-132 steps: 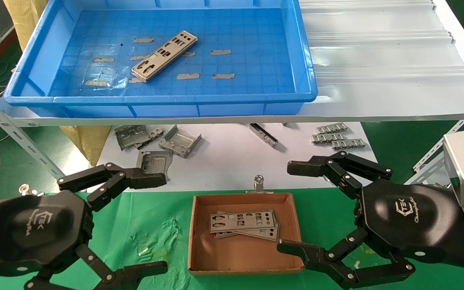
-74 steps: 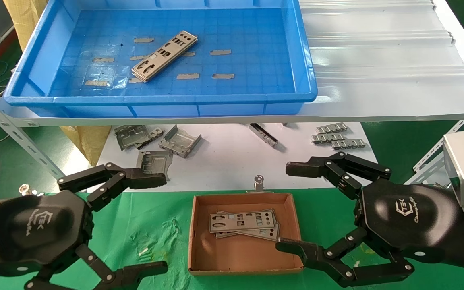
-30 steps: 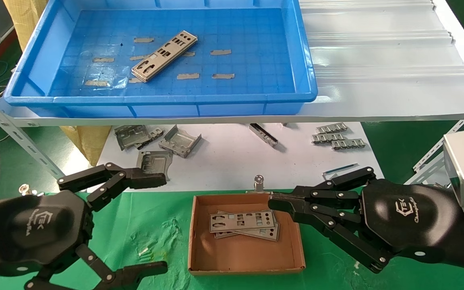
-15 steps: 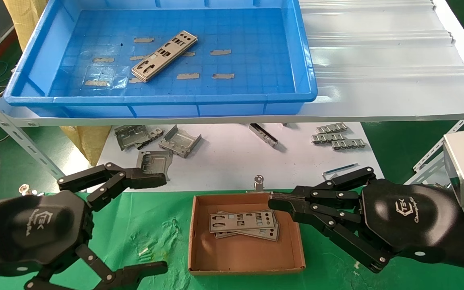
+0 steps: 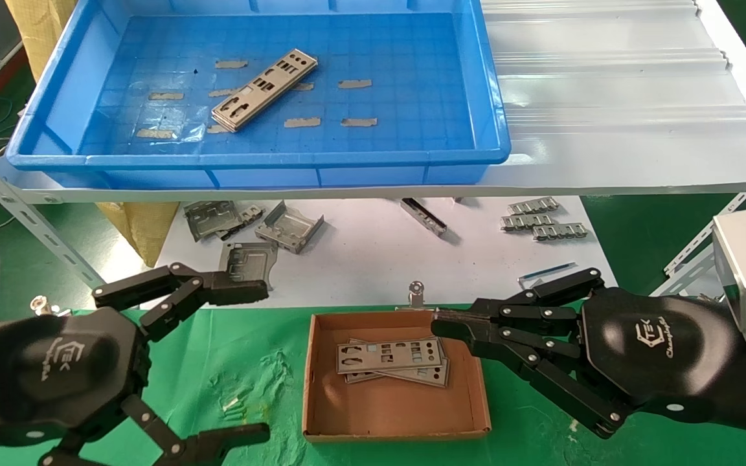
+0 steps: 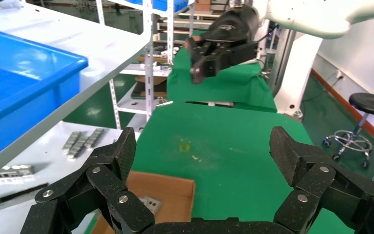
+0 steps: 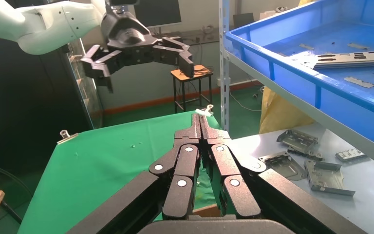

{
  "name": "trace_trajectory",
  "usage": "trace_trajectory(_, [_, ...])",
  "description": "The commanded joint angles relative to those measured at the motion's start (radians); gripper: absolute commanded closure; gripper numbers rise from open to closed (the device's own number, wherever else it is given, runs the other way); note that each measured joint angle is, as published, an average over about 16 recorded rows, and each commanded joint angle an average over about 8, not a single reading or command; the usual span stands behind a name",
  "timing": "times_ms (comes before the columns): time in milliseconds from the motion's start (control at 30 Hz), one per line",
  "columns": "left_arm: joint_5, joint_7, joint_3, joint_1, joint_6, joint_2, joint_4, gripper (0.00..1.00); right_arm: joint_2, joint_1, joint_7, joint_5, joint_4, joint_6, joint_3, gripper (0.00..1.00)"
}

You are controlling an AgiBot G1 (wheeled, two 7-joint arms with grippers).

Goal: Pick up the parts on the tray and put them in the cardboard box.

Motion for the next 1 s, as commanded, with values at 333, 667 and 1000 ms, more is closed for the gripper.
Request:
trace_trajectory(333, [0.186, -0.010, 0.069, -0.305, -0.043, 0.116, 0.207, 0.00, 0.000, 0.000, 0.000, 0.000, 0.000, 0.000, 0.000, 1.00])
trace_trajectory(667, [0.417, 0.093, 0.171, -0.643, -0.132, 0.328, 0.702, 0.00, 0.000, 0.000, 0.000, 0.000, 0.000, 0.000, 0.000, 0.98])
trace_trajectory(1000, [0.554, 0.161, 0.231, -0.810, -0.402, 0.524, 1.038, 0.00, 0.000, 0.000, 0.000, 0.000, 0.000, 0.000, 0.000, 0.00])
